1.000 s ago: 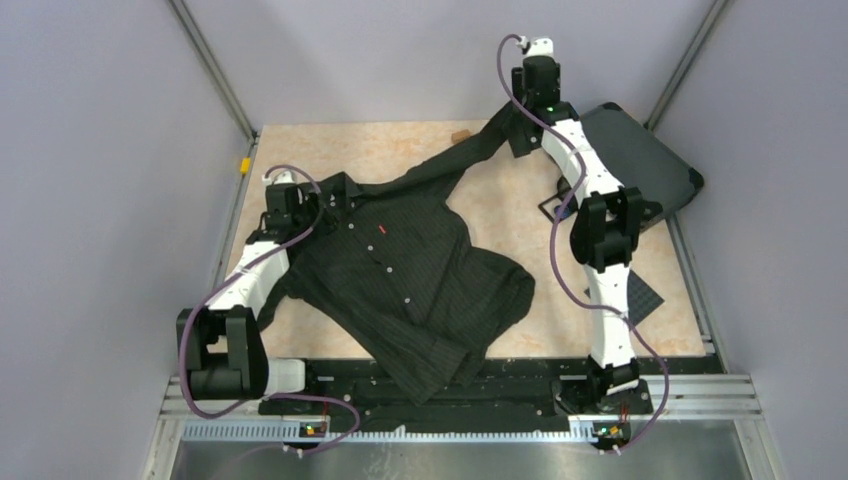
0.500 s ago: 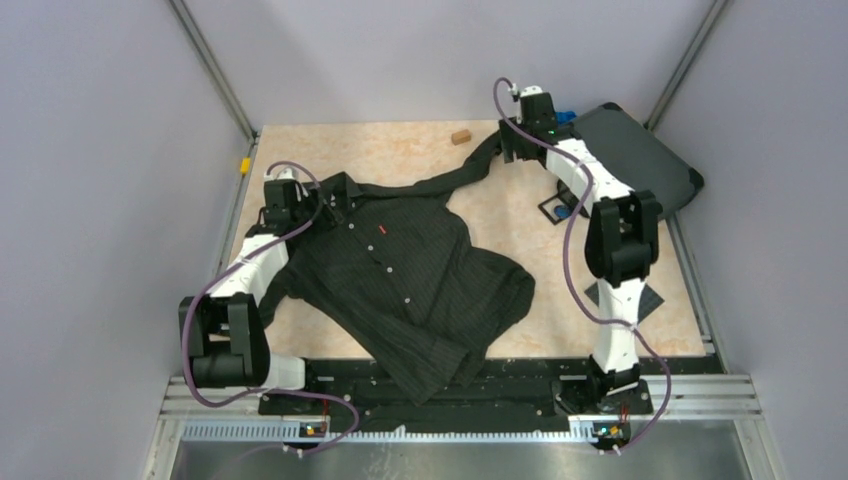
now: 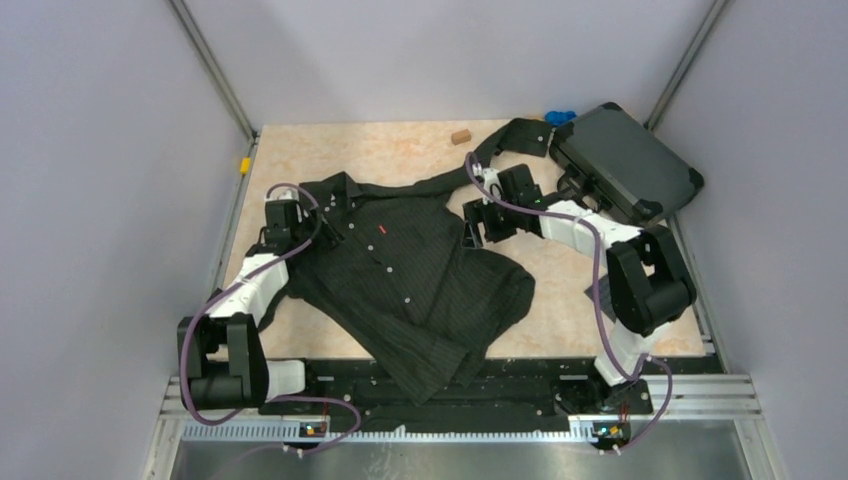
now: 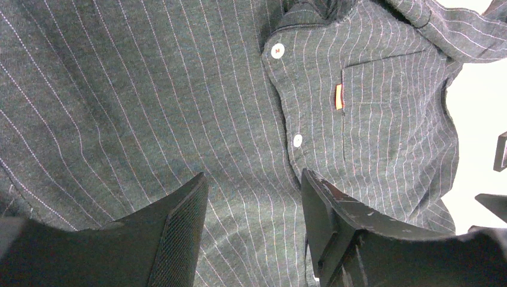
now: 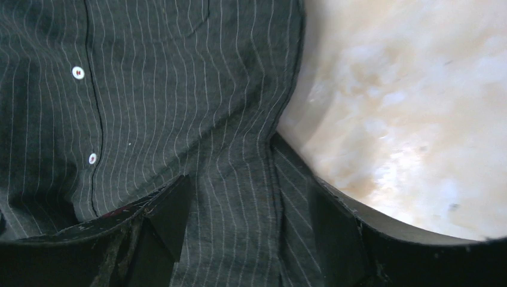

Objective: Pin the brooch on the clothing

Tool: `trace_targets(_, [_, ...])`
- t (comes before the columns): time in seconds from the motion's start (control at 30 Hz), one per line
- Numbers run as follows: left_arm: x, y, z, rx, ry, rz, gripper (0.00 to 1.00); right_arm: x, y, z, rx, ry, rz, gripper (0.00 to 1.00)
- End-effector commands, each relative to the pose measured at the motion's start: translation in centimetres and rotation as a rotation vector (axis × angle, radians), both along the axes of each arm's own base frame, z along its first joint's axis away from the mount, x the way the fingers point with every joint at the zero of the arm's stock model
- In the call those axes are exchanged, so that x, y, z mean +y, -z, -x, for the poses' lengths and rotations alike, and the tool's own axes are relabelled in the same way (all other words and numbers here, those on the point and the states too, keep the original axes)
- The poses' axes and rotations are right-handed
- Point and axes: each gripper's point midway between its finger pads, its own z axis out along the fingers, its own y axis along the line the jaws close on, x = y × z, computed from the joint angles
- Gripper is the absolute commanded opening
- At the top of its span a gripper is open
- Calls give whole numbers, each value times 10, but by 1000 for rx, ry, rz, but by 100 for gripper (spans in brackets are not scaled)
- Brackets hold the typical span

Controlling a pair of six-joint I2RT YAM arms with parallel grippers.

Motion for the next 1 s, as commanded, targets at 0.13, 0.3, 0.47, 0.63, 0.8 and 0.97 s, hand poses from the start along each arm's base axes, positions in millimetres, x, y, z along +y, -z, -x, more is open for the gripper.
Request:
trace_targets(0.13, [4,-5,-1,-31,-21,5,62,34,8,-12,-19,-39,-132,66])
trace_targets(0.3, [11,7,-14,-2,-38,-9,61,39,30,-25,15,-47,-97,56])
trace_targets(0.47, [12,18,-33,23,-25,-11,61,44,28,-35,-6,-49,-106,25])
trace_targets(0.63, [12,37,-49,57,-23,-4,59,27,25,-67,-71,68,-25,0])
trace_targets(0.8, [10,56,-68,97,-28,18,58,0,23,-113,-97,174,-5,0])
trace_targets(0.97, [2,52,-108,63,4,48,58,-5,12,-158,-151,169,31,0])
